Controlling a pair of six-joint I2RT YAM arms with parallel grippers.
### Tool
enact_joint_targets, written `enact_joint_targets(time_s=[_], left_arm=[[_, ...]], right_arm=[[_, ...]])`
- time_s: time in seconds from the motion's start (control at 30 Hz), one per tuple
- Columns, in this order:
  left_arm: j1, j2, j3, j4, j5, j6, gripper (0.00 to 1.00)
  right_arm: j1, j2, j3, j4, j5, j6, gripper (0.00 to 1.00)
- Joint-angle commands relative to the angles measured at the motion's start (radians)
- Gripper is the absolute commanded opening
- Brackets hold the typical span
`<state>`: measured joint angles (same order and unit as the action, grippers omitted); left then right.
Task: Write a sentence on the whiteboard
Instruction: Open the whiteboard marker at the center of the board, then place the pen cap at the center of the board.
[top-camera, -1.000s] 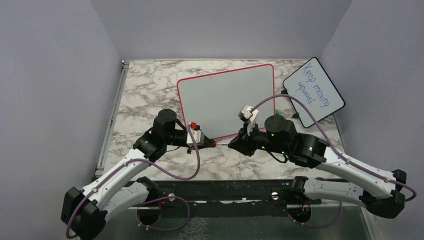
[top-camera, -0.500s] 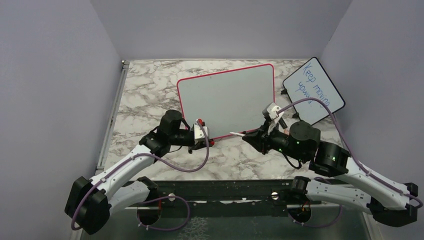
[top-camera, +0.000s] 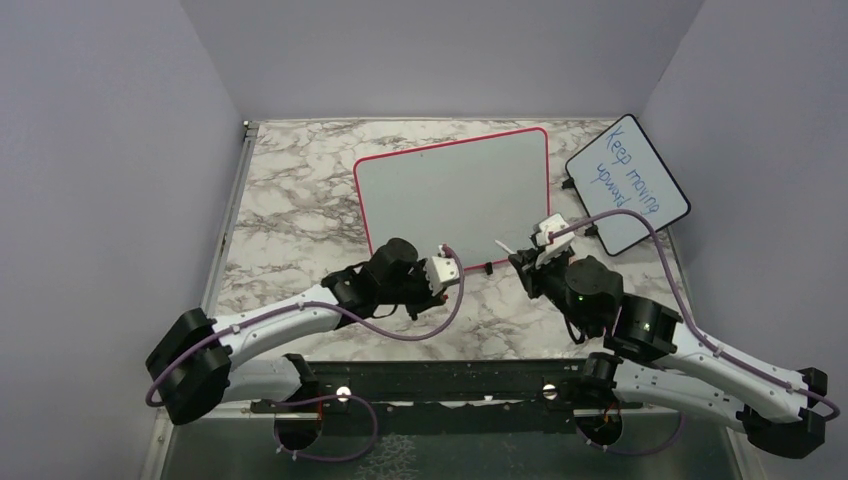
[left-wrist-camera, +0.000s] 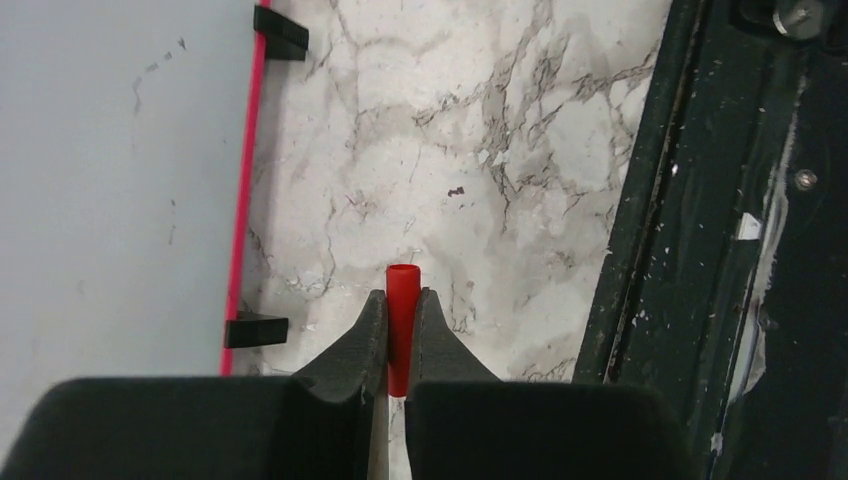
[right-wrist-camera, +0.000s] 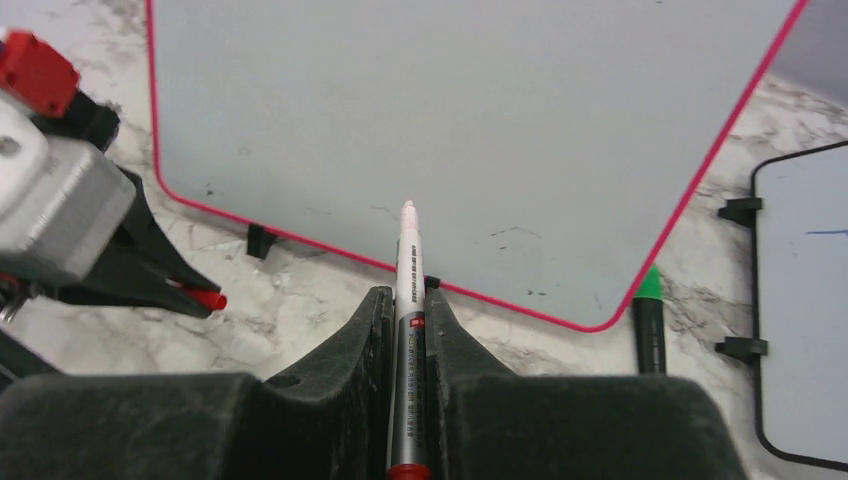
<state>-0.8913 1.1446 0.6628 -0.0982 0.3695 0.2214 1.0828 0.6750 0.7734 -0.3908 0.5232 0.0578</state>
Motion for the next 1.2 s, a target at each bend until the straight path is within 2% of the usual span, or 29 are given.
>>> enact_joint_targets(time_s=[0.0, 0.17, 0.43, 0.83, 1.17], left_arm=[[-0.069, 0.120, 0.048, 0.035, -0.227, -0.143, 0.00], [-0.121, 0.254, 0.095, 0.062, -0.290, -0.173, 0.00], [-0.150, 0.397, 0.140, 0.069, -0.323, -0.192, 0.00], [-0.176, 0.444, 0.154, 0.019, -0.362, -0.204, 0.00], [-0.181, 0.492, 0.192, -0.053, -0.420, -0.173, 0.10]], right_arm=[[0.002, -0.034, -0.039, 0.090, 0.178, -0.047, 0.01], [0.002, -0.049, -0.066, 0.107, 0.277, -0.049, 0.01], [0.002, -0.093, -0.088, 0.119, 0.335, -0.049, 0.01], [0.002, -0.117, -0.109, 0.160, 0.365, -0.074, 0.01], [0.002, -0.122, -0.124, 0.168, 0.354, -0.061, 0.01]])
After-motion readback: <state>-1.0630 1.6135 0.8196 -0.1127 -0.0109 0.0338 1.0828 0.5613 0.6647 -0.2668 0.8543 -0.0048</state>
